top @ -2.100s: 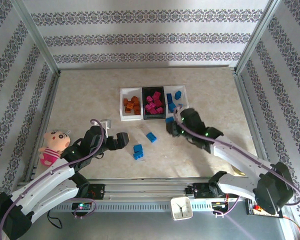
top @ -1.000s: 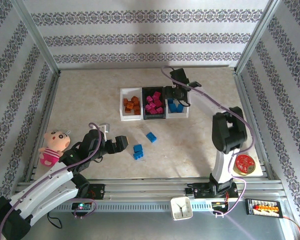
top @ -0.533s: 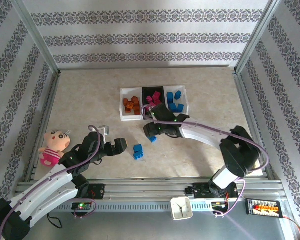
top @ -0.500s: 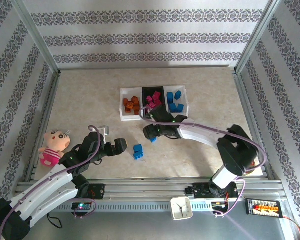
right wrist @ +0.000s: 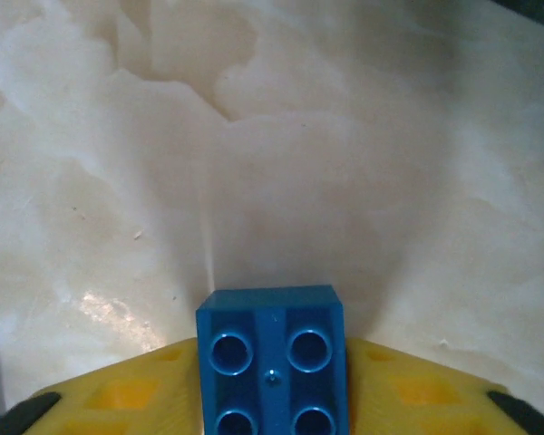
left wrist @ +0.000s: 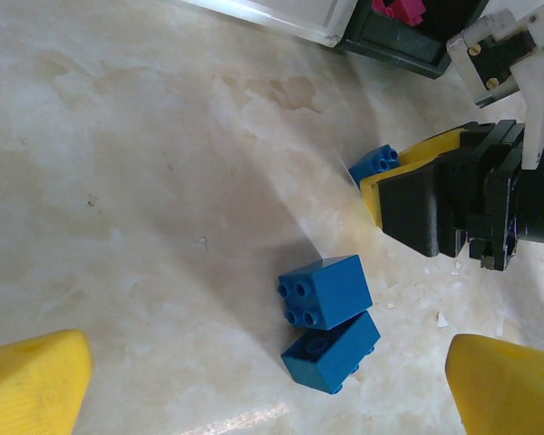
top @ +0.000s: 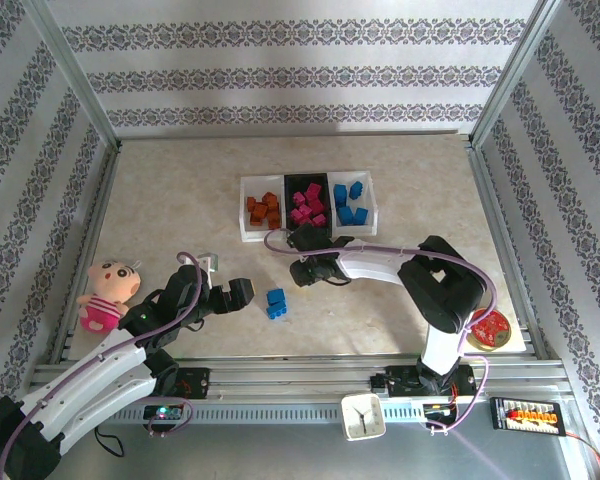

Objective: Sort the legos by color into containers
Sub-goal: Pick up the lego from the center of the table, then place the lego in the container.

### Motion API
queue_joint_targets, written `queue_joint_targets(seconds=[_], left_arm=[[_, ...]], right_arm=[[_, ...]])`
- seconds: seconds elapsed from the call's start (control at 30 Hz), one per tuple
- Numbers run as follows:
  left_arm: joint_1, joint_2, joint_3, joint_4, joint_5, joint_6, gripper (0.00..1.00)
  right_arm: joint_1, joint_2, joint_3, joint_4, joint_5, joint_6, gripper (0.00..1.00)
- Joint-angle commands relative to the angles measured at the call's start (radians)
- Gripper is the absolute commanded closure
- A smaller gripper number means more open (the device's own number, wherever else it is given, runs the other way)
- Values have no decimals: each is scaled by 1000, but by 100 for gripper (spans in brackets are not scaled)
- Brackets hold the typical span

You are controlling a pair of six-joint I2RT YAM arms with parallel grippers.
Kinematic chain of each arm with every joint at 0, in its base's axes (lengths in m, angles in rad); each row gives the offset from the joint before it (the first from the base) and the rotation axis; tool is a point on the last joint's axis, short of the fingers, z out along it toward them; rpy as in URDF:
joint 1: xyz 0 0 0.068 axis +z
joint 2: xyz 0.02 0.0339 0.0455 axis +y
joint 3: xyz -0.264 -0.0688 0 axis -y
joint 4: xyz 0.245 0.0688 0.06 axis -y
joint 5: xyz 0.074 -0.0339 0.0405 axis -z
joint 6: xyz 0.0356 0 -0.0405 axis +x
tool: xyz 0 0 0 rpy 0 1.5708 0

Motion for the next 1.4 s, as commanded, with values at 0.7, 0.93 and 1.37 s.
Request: queue_joint_targets(seconds=[0.7, 0.93, 1.37], left_arm=[[-5, 27, -12, 24, 7, -24, 0], [-4, 20, -4, 5, 10, -26, 0], [-4, 23, 7, 6, 10, -1, 0]], right_arm=[[-400, -150, 160, -24, 79, 18, 78], [-464, 44, 326, -98, 108, 27, 69], [-400, -145, 251, -52, 53, 10, 27]])
